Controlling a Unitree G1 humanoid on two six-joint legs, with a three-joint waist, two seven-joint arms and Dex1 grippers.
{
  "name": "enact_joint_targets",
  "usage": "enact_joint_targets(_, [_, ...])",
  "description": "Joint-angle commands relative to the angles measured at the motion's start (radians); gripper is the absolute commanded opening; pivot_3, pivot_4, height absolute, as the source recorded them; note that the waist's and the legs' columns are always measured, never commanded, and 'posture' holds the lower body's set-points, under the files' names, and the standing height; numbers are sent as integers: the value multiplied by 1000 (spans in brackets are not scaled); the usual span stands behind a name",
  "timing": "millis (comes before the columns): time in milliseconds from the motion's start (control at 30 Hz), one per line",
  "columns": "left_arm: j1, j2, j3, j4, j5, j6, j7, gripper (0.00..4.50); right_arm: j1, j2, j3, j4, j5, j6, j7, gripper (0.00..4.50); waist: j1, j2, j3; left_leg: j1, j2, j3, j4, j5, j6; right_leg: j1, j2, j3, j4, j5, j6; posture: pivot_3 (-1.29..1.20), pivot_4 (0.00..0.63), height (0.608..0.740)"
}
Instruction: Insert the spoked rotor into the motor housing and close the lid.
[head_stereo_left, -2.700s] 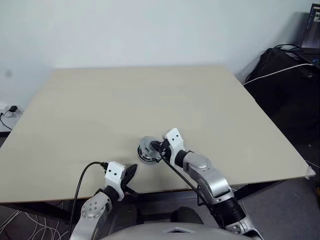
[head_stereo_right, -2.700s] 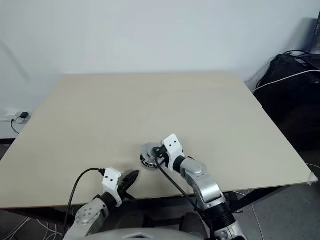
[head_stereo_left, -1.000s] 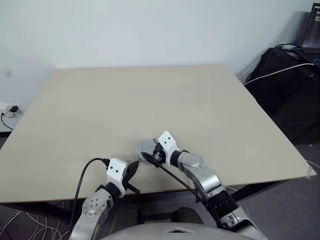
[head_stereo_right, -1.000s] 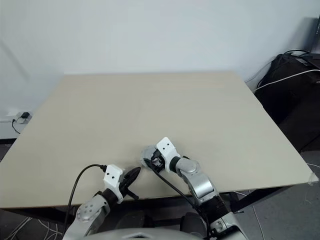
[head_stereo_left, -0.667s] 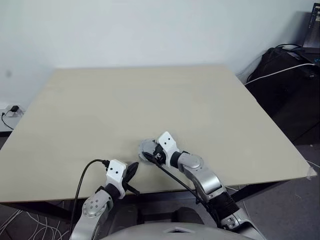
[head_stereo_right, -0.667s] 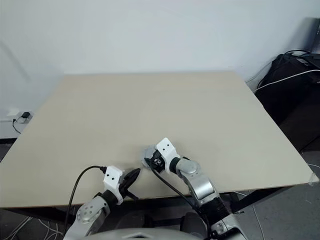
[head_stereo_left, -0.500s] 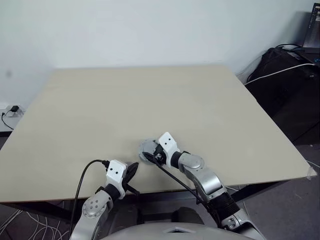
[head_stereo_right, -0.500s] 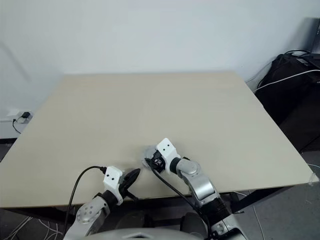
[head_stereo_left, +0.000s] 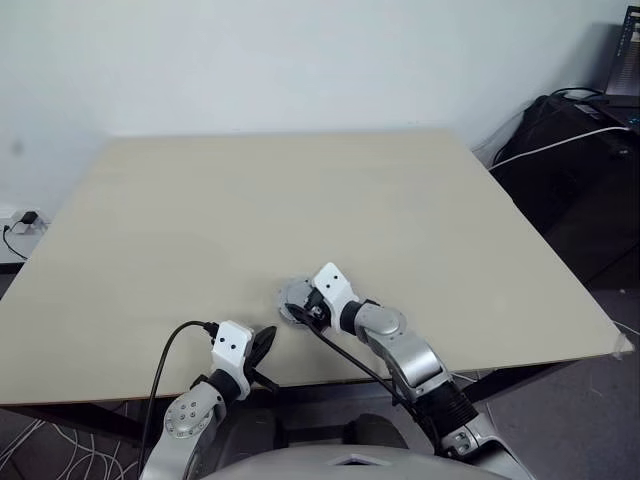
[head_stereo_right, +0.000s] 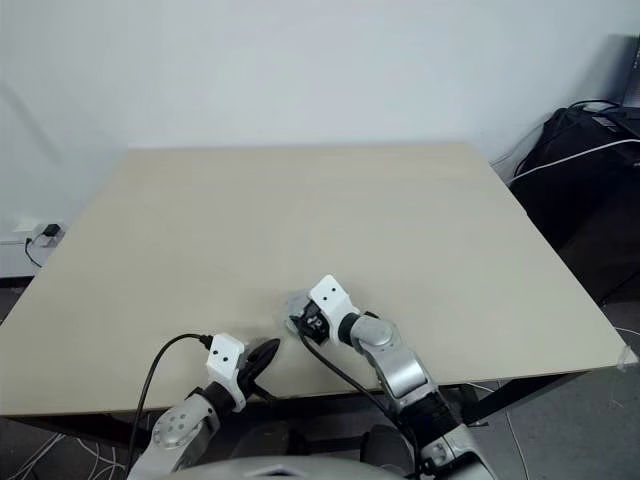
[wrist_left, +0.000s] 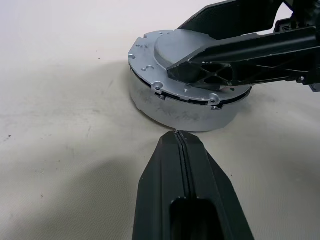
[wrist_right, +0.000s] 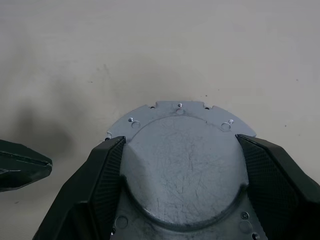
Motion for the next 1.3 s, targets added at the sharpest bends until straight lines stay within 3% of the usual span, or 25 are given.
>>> enact_joint_targets(33, [-6, -2, -1, -45, -3, -9, 3, 0, -21, -5, -5, -13, -13, 10, -4, 3201, 0, 0, 0, 0, 0, 0, 0, 0, 0, 0, 0, 0, 0, 0, 0, 0, 0, 740])
enact_joint_targets(333, [-10, 0, -1, -32, -4, -17, 0, 0, -21, -33, -4, -24, 13, 41, 55, 3201, 0, 0, -1, 0, 0, 0, 0, 0, 0, 0, 0, 0, 0, 0, 0, 0, 0, 740])
enact_joint_targets(1300, [-70, 8, 37, -41, -11, 10, 20, 0, -15, -41, 21, 9, -30, 19, 44, 3201, 0, 1, -2, 0, 0, 0, 0, 0, 0, 0, 0, 0, 0, 0, 0, 0, 0, 740])
